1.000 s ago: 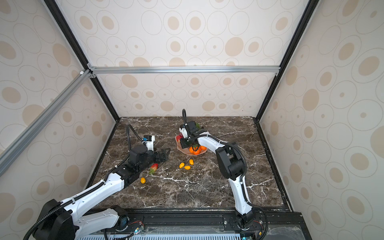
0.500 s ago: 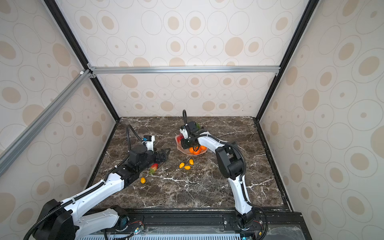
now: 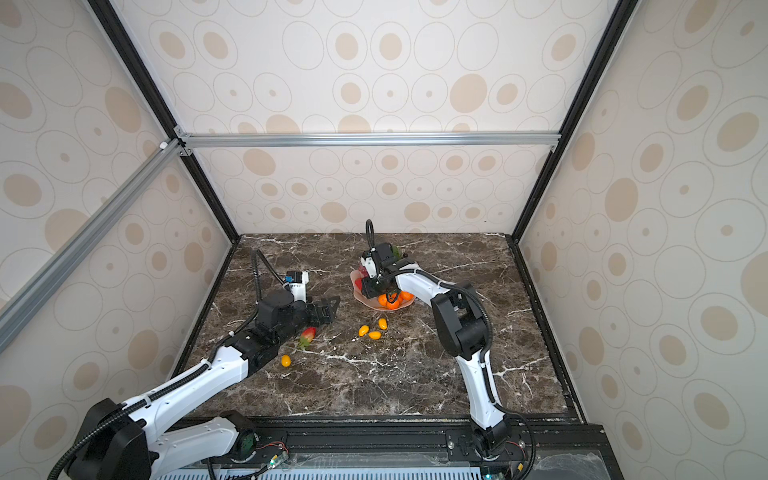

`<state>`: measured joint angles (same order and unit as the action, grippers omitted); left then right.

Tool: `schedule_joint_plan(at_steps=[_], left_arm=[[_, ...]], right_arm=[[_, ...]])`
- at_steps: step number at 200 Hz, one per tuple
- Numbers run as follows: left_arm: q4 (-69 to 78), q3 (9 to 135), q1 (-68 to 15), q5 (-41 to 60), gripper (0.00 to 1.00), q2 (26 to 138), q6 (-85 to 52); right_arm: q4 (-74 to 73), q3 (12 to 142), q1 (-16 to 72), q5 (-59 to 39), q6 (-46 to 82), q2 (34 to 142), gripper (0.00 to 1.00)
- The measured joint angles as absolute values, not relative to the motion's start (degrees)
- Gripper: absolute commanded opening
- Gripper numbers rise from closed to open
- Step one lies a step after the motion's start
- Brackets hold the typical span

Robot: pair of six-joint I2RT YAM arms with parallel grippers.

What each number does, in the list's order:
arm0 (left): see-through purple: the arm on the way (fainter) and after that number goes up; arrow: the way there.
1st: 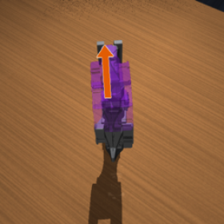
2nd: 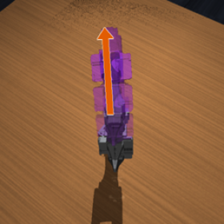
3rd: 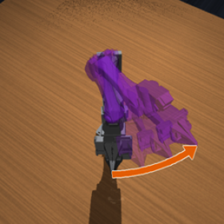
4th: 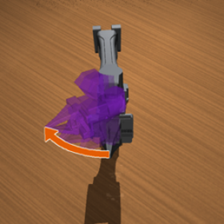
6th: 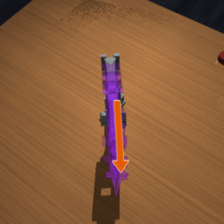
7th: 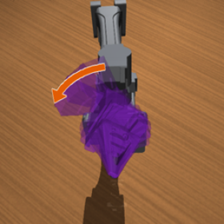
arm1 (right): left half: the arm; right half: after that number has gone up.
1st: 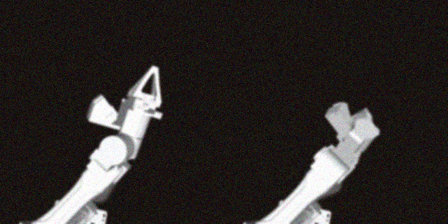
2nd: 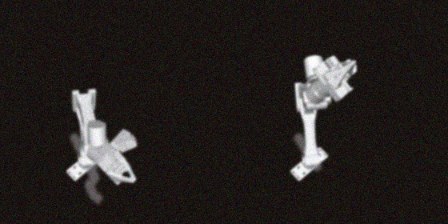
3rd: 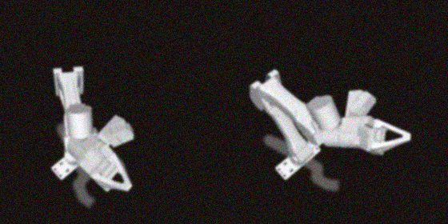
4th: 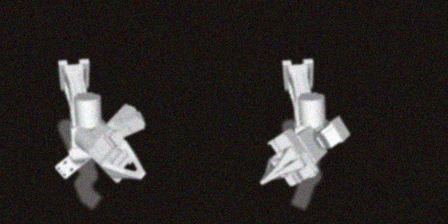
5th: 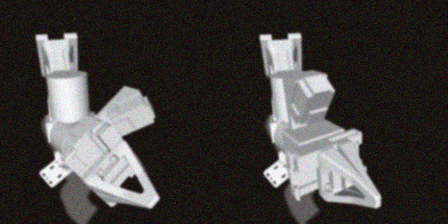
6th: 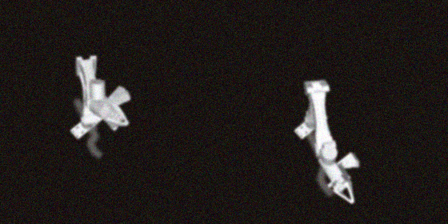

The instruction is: Place and organize the fake fruits in the fruit bowl

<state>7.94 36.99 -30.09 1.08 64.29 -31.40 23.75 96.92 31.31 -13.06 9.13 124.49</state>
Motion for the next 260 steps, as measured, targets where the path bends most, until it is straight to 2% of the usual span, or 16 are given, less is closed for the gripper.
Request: schedule_joint_plan(at_steps=[48, 76, 110, 164, 223, 260], left_arm=[[6.92, 36.86, -29.19, 1.17, 0.98, 64.29, -32.29], [6.5, 35.7, -28.71, 1.32, 0.98, 63.64, -32.95], [5.15, 34.13, -27.29, 2.2, 0.98, 61.01, -33.76], [3.75, 30.98, -21.41, 5.08, 0.98, 55.7, -35.42], [1.06, 29.52, -16.34, 7.18, 0.98, 51.81, -36.4], [-0.19, 28.56, -13.52, 7.9, 0.98, 49.69, -36.91]], right_arm=[[22.2, 92.09, 31.31, -10.9, 8.69, 118.72, 0.57], [20.78, 90.19, 31.31, -10.17, 8.49, 115.46, 0.57], [18.74, 84.9, 31.33, -9.58, 8.43, 110.37, 0.51], [15.35, 78.06, 33.91, -9.72, 6.37, 102.69, 0.49], [13.74, 77.93, 40.8, -12.1, 1.93, 102.43, 0.49], [14.35, 81.41, 44.27, -13.15, -0.12, 106.52, 0.49]])
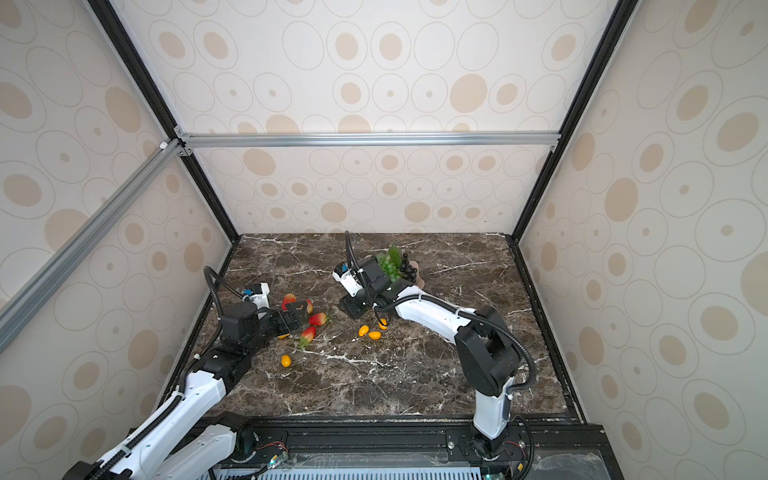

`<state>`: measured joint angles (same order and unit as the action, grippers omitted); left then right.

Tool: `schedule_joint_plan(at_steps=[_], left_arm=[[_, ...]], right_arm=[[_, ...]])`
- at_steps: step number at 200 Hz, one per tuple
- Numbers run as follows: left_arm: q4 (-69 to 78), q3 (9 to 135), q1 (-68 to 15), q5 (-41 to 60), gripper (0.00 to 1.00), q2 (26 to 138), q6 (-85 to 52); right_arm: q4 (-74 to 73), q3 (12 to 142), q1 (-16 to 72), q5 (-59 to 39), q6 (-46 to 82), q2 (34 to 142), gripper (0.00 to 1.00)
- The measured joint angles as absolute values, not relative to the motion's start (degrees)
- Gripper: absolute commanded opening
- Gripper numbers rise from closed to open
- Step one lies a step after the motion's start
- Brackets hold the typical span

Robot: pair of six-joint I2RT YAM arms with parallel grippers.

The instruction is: Place and organize the fake fruits in the fruit bowl

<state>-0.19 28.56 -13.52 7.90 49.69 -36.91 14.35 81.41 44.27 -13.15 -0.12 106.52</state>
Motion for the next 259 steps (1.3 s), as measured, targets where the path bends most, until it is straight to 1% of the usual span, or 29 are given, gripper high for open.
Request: schedule_joint_plan(at_steps=[42, 63, 83, 106, 139, 188, 228, 259], left_arm=[[-2.39, 28.25, -9.91, 8.62, 0.98, 49.74, -37.63], [-2.55, 28.32, -8.16, 8.32, 0.98, 51.4, -37.69], [-4.14, 30.39, -7.29, 7.01, 0.98, 56.53, -37.12], [-6.37, 36.25, -6.85, 5.76, 0.98, 65.17, -35.27], [-8.88, 47.57, -6.39, 3.53, 0.98, 76.79, -31.94], [-12.49, 61.49, -6.13, 1.19, 0.98, 92.33, -26.94], [-16.49, 67.79, -6.11, 0.84, 0.98, 100.55, -24.1], [-19.25, 73.38, -6.09, 0.19, 0.98, 105.71, -22.22]], right_arm=[[15.75, 85.03, 47.44, -13.5, -0.8, 111.15, 0.48], [15.97, 85.49, 48.34, -13.45, -0.47, 111.77, 0.48], [15.9, 85.49, 48.42, -13.1, 0.54, 111.77, 0.47], [15.38, 84.14, 48.38, -12.1, 2.07, 110.78, 0.47], [14.98, 77.82, 48.36, -10.76, 4.27, 104.55, 0.47], [12.95, 67.66, 48.31, -9.76, 6.63, 91.05, 0.49], [9.43, 59.96, 48.31, -6.92, 7.49, 80.27, 0.5], [8.01, 57.91, 48.31, -4.99, 7.62, 77.23, 0.51]])
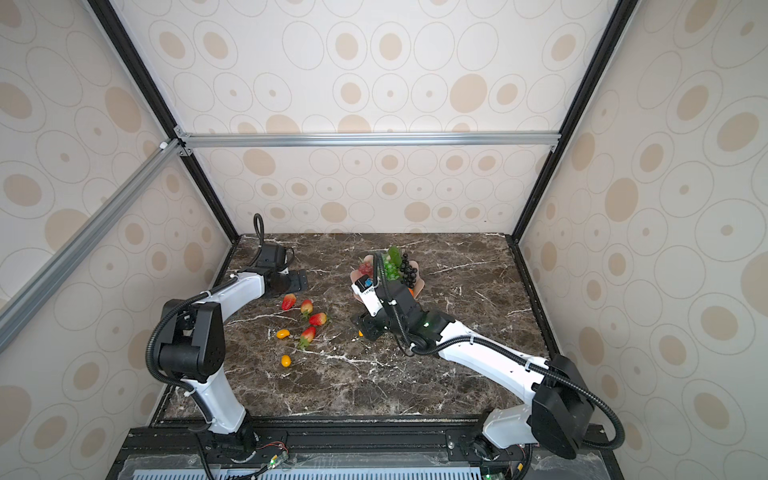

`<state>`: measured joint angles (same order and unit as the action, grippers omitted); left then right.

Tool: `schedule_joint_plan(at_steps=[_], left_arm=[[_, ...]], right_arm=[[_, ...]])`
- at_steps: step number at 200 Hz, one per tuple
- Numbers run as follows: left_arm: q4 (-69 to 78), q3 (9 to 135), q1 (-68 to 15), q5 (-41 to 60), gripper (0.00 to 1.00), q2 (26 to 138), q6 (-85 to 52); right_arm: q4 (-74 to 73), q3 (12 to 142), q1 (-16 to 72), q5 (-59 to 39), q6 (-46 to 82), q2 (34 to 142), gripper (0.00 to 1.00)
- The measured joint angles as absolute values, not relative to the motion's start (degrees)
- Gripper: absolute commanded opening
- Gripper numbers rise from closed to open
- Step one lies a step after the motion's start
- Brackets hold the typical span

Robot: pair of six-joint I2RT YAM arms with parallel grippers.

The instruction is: Place and organize the fake fruits in the fruit bowl

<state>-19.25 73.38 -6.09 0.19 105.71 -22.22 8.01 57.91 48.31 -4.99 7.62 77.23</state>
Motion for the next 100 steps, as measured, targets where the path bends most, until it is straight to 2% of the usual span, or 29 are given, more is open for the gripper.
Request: schedule_joint_plan(at_steps=[100], left_arm=[[-25.06, 82.0, -6.02, 0.6, 0.98, 115.55, -18.26]], right_arm=[[8.1, 56.8, 48.31, -2.76, 7.66, 76.58, 0.52]])
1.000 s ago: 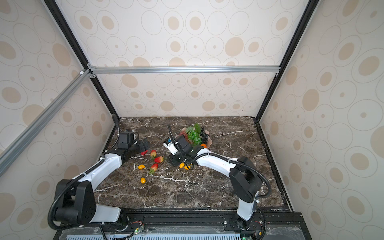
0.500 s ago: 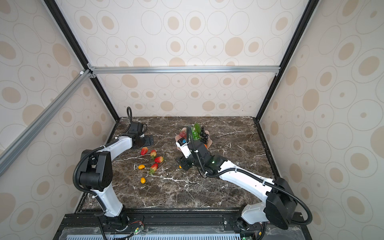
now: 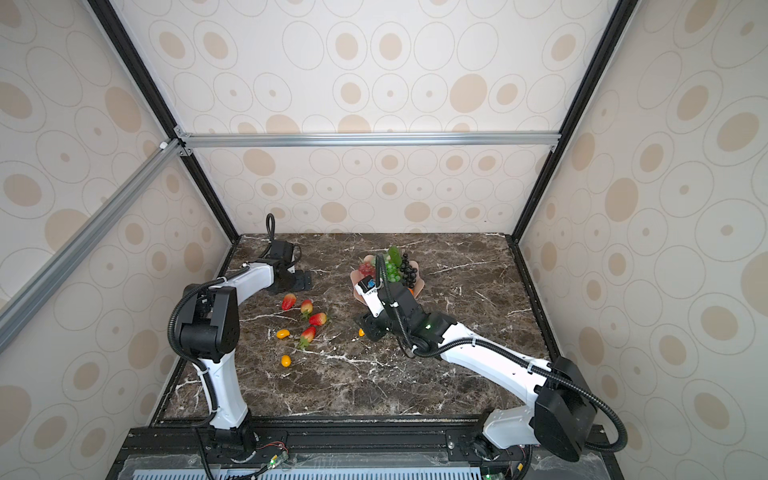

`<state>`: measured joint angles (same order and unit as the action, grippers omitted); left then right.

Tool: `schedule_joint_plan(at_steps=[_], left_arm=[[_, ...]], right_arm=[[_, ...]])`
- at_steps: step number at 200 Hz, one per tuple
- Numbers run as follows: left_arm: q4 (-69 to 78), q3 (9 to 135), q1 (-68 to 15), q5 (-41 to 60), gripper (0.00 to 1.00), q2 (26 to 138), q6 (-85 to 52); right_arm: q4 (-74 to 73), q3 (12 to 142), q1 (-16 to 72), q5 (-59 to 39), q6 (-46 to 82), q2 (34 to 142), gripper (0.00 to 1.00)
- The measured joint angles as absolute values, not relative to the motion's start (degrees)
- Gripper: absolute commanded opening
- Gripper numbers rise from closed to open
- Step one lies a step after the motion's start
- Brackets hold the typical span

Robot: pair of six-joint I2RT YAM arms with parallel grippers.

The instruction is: Place and organize the fake fruits in the fruit bowl

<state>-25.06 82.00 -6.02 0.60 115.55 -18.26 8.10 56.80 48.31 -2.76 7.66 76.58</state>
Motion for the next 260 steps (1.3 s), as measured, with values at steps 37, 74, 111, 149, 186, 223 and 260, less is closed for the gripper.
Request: schedule_joint_plan(at_steps=[37, 74, 111, 149, 186, 223, 260], left_arm=[[-26.09, 82.0, -5.98, 1.87, 0.98, 116.4, -17.89], [-26.26, 82.0, -5.98, 4.01, 0.98, 116.49, -17.5], [-26.28, 82.04, -5.98, 6.66, 0.98, 117.05, -17.06], [-26.3, 82.04, -5.98, 8.16, 0.98, 117.34, -16.78], [-26.28, 82.04, -6.0, 9.28, 0.98, 117.34, -16.43], [-26.24, 82.04, -6.15, 10.17, 0.98, 117.34, -15.92], [-26.24, 82.08, -6.28, 10.76, 0.98, 117.34, -15.53]], right_arm=[[8.05, 56.6, 48.31, -2.72, 7.66, 76.55, 0.52], [8.05, 56.29, 48.31, -2.72, 7.68, 76.55, 0.53], [8.05, 55.94, 48.31, -2.57, 7.68, 76.55, 0.53], [8.1, 55.9, 48.31, -2.46, 7.68, 76.55, 0.53], [8.08, 55.9, 48.31, -2.31, 7.7, 76.53, 0.53], [8.12, 55.66, 48.31, -1.98, 7.77, 76.53, 0.53], [8.08, 55.59, 48.31, -1.69, 7.94, 76.53, 0.53]])
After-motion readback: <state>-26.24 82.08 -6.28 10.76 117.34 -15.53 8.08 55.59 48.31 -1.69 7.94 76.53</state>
